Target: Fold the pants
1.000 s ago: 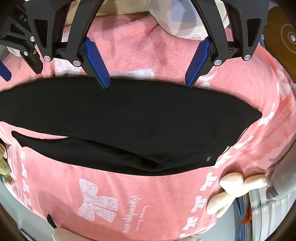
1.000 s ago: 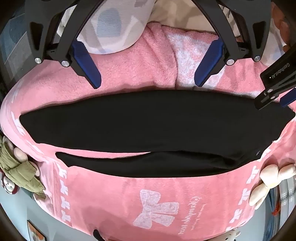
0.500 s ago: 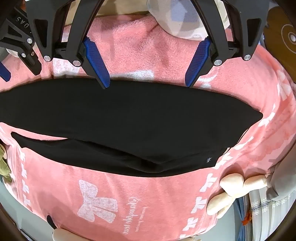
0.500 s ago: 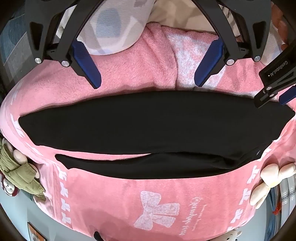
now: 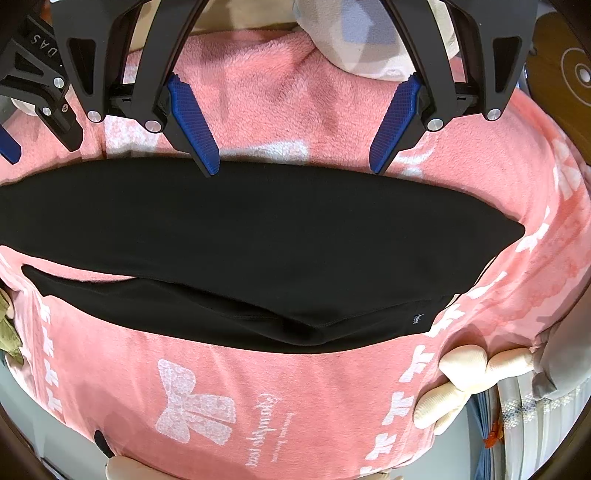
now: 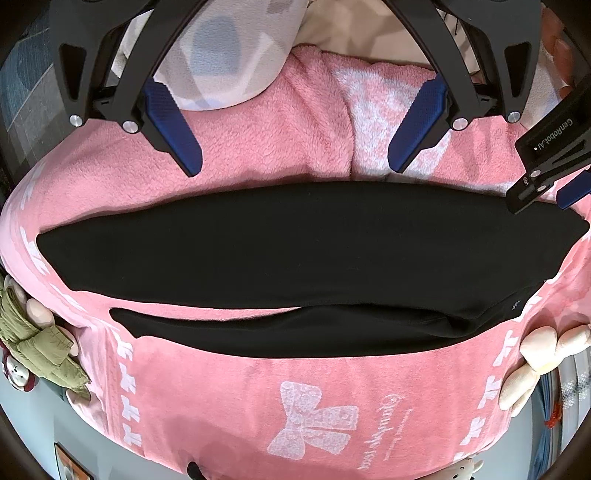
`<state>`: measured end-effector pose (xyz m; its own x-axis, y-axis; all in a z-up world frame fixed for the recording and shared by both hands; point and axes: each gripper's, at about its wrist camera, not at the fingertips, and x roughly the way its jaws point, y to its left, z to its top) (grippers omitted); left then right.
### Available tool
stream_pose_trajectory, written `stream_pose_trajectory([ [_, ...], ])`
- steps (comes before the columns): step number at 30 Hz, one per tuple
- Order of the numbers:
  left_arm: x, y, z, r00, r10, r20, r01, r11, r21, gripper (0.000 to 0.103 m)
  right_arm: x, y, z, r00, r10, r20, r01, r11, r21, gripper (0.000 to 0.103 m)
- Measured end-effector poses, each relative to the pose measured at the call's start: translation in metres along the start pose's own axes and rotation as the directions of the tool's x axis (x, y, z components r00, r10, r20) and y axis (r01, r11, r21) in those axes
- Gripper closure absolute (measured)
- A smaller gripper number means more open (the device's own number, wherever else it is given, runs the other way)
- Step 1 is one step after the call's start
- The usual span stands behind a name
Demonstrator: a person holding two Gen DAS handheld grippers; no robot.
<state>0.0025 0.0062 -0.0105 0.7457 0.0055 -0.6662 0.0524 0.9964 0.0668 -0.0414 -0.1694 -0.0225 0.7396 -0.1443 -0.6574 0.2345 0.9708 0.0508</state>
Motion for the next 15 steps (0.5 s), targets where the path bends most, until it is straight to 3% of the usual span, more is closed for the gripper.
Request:
stream_pose_trajectory([
  [15,0.0003,0.0004,-0.0029,1.0,-0.006,0.0,0.006,1.0,0.005,0.022,-0.0002,-0.0001,0.0005,1.0,-0.001,-0.001,0.001,1.0,0.001,0.005],
])
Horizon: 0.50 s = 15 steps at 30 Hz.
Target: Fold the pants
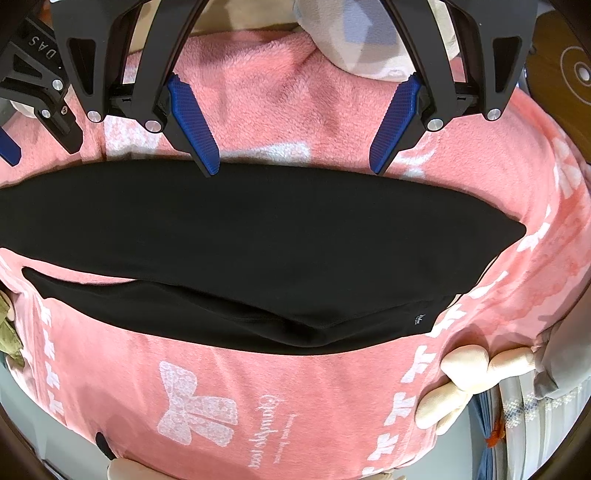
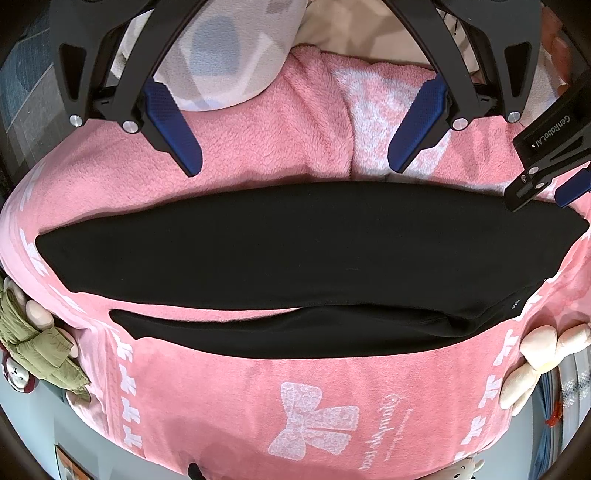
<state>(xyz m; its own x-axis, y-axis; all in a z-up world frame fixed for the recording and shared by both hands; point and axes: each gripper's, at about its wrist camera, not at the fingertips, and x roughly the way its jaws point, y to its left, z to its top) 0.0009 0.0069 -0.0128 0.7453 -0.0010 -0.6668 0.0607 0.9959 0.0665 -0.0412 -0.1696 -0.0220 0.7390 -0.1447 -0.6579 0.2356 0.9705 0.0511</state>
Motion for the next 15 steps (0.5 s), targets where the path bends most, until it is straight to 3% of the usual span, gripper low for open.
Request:
stream_pose_trajectory([
  [15,0.0013,0.0023,-0.0018,1.0,-0.003,-0.007,0.003,1.0,0.002,0.022,0.0006,0.0004,-0.0006,1.0,0.002,-0.002,-0.002,1.0,-0.001,0.005],
])
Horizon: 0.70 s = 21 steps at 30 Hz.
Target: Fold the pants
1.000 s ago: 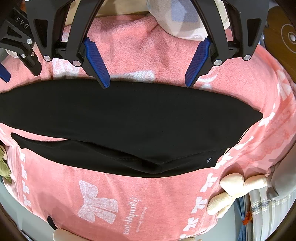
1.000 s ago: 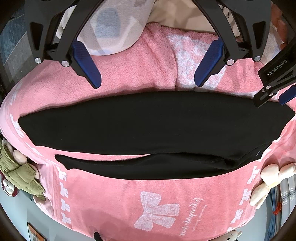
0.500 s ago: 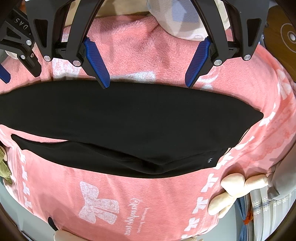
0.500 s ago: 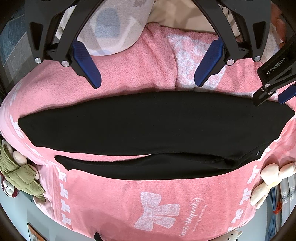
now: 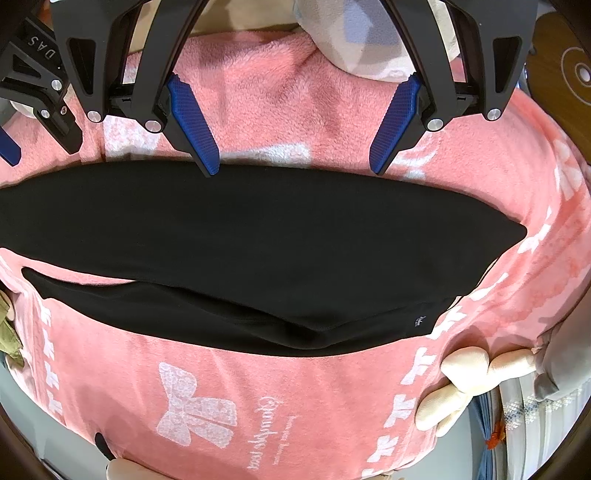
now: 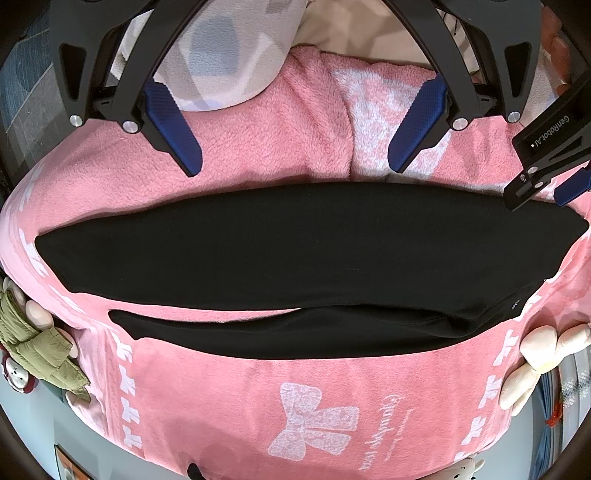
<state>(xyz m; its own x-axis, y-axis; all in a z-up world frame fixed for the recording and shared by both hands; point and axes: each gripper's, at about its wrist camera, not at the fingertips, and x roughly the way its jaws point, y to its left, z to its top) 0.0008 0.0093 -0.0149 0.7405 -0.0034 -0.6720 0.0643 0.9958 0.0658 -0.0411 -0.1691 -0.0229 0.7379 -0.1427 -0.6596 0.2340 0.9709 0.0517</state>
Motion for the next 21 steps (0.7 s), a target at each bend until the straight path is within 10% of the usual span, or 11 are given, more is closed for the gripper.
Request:
stream_pose_trajectory([
  [21,0.0011,0.0028,-0.0003,1.0,0.003,-0.005,-0.003,1.0,0.003,0.022,0.0001,-0.0004,-0.0001,1.0,0.002,-0.001,-0.002,1.0,0.001,0.005],
])
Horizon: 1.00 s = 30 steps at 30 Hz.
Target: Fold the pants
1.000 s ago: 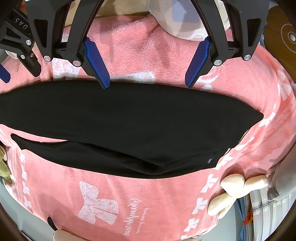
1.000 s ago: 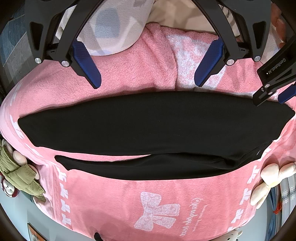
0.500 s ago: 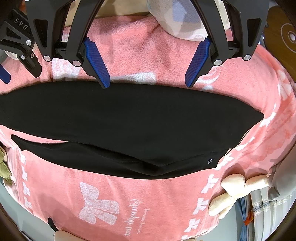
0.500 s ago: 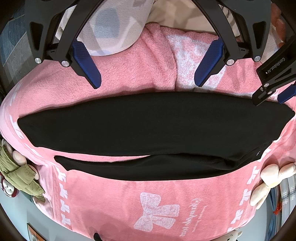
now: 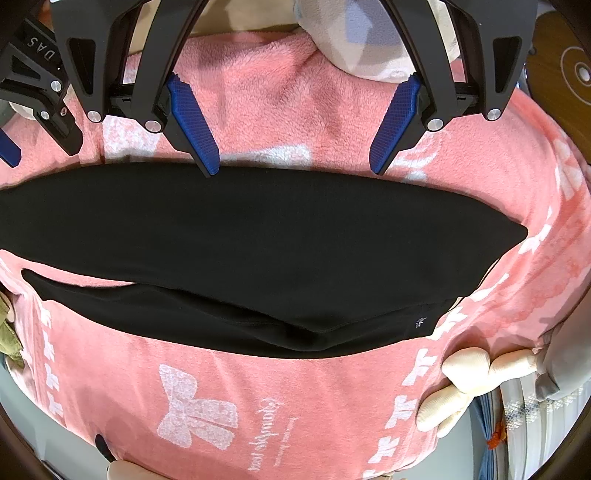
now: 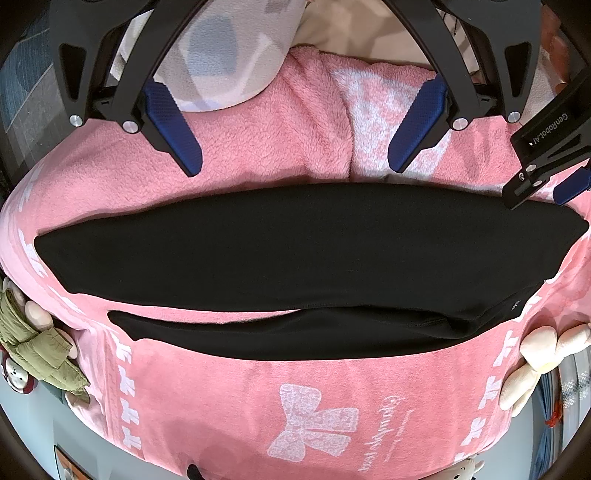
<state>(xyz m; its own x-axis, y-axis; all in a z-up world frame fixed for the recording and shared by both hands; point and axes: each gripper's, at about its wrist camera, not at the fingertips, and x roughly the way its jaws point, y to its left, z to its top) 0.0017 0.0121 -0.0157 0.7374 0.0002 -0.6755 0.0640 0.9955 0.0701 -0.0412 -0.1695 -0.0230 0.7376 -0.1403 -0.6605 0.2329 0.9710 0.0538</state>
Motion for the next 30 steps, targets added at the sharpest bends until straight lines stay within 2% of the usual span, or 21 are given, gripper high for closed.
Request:
stream_pose_trajectory([
  [14,0.002,-0.001,-0.001,1.0,-0.002,-0.003,0.002,1.0,0.003,0.022,0.0,0.001,-0.001,1.0,0.002,-0.018,-0.002,1.0,0.0,0.005],
  [19,0.002,0.002,0.002,1.0,-0.011,-0.017,0.011,1.0,0.002,0.022,-0.001,-0.012,0.017,0.998,0.039,-0.057,-0.038,0.999,0.003,0.005],
  [21,0.001,0.009,0.013,0.999,-0.038,-0.009,0.038,0.999,-0.015,0.016,0.002,-0.031,0.038,0.999,0.024,-0.041,-0.025,1.0,-0.016,0.005],
  [25,0.013,0.04,0.056,0.99,-0.141,-0.012,0.139,0.987,-0.077,0.016,0.027,-0.092,0.089,0.999,0.036,-0.032,-0.035,0.999,0.01,0.005],
  [30,0.061,0.094,0.132,0.994,-0.113,-0.015,0.11,0.985,-0.136,0.016,0.083,-0.185,0.155,0.999,-0.004,-0.034,0.006,0.997,0.073,0.007],
])
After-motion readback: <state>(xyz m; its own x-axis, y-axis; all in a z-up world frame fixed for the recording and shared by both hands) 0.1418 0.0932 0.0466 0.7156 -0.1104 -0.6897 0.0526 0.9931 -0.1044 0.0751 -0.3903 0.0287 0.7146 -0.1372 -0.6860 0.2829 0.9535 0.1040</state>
